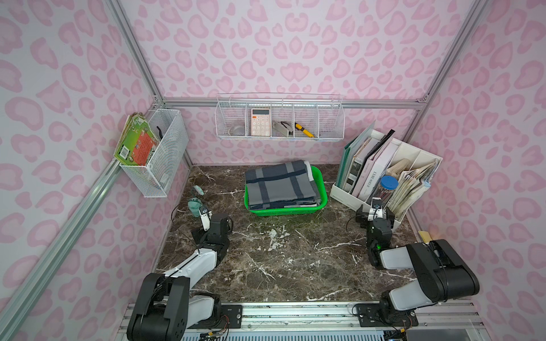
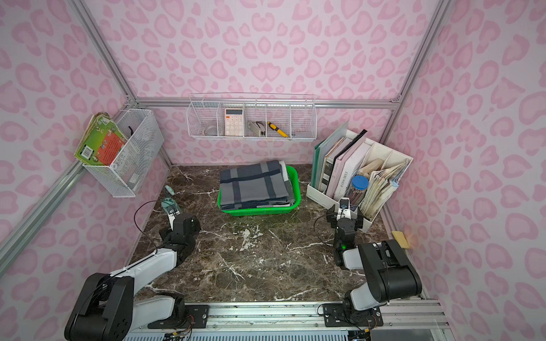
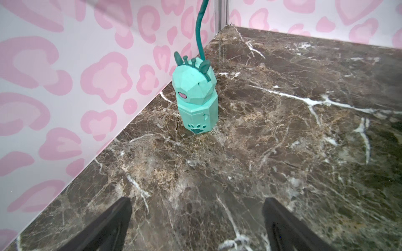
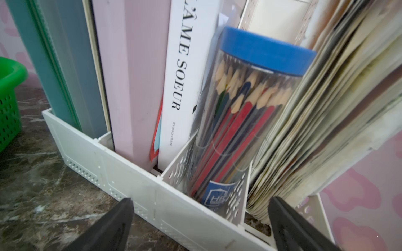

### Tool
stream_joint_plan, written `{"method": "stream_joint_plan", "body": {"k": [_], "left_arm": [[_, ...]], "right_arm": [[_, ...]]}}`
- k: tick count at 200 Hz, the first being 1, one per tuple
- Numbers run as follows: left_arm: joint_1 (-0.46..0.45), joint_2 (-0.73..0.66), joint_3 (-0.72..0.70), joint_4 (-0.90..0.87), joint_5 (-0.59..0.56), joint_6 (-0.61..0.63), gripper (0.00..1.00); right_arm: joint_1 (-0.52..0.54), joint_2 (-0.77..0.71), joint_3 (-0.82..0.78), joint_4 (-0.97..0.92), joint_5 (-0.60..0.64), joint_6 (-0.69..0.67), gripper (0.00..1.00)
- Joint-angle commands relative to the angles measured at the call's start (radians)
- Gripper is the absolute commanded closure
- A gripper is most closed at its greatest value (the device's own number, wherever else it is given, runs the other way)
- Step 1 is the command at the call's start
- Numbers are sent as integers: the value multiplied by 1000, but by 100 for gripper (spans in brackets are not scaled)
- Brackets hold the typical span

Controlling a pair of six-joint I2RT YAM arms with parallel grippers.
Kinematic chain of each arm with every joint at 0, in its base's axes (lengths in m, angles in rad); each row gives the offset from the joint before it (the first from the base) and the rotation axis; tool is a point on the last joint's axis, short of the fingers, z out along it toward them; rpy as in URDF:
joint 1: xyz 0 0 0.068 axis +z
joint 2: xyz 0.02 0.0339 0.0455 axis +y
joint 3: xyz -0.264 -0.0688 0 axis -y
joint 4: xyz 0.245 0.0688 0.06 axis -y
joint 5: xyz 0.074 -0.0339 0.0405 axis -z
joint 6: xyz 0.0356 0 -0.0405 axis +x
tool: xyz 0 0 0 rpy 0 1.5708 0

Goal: Put the folded scarf in the basket
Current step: Reset both arms

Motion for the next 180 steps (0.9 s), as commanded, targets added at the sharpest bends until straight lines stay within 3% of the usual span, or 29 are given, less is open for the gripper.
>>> {"method": "stream_joint_plan", "body": {"k": [1, 64, 111, 144, 180], "left_arm": [[5, 16, -16, 176, 5, 35, 1], [8, 91, -43, 388, 89, 139, 1], [14, 157, -14, 427, 171, 219, 1], [44, 267, -53, 639, 227, 255, 1], [85, 256, -33, 565, 289, 215, 1]], "right_arm": [[-3, 9, -9, 132, 15, 0, 1], [-21, 10, 19, 74, -11, 18, 1], [-21, 11, 21, 71, -14, 19, 1], [-33, 7, 14, 74, -37, 27, 1], [-62, 0, -4, 91, -106, 45, 1]]}}
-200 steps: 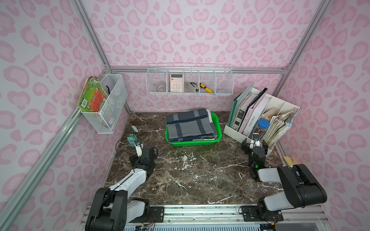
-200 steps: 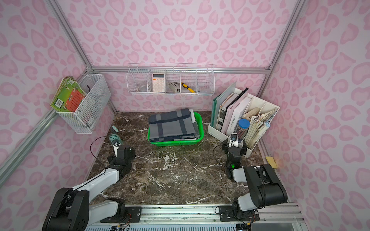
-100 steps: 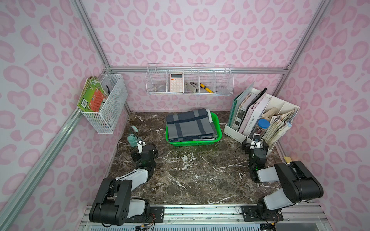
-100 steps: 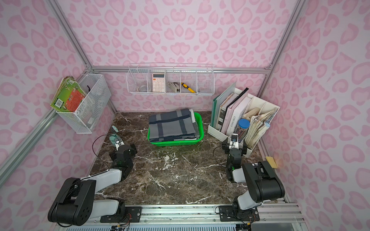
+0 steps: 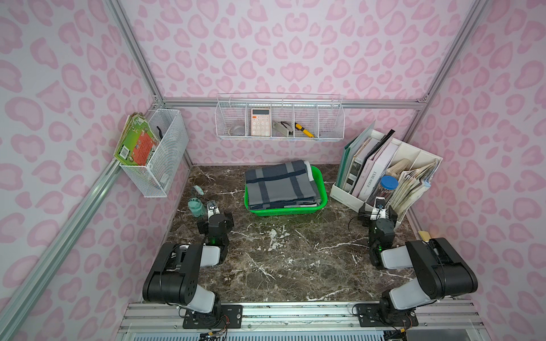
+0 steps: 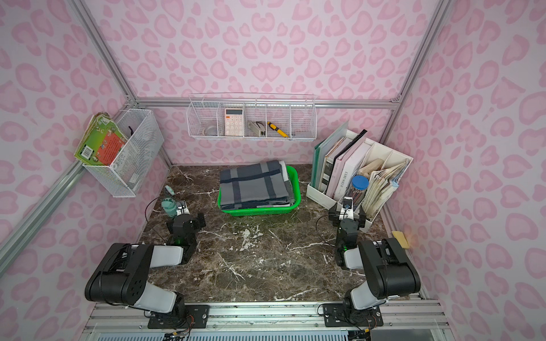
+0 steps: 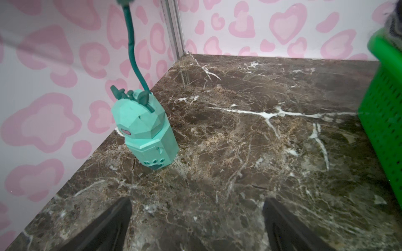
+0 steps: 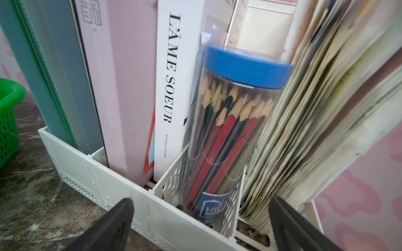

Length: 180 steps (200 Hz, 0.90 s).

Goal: Put the folded scarf in the basket
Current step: Reset both arms

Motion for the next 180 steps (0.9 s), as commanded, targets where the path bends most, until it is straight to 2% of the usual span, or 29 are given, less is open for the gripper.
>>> {"method": "stream_joint_plan", "body": {"k": [1, 20, 41, 61, 71, 90, 107, 180], "left_arm": [[28, -6, 7, 33, 65, -21, 1], [75, 14, -5, 36, 124, -87, 1], [82, 95, 17, 124, 148, -30, 1], [93, 74, 38, 42, 153, -65, 1], [98, 73, 39, 41, 158, -70, 1], [98, 74, 39, 39, 159, -70, 1], [98, 73, 39, 41, 159, -69, 1], [99, 74, 38, 42, 159, -70, 1]], "right_arm": [[-11, -6, -6, 24, -53, 23, 1], [-16, -7, -5, 23, -66, 26, 1], [-31, -8, -9, 23, -103, 34, 1], [-88, 6, -52, 77, -197, 77, 2], [-89, 45, -79, 197, -173, 73, 0], [-81, 17, -50, 89, -157, 79, 0], [-80, 41, -69, 170, -152, 70, 0], [-77, 35, -67, 154, -144, 73, 0]]}}
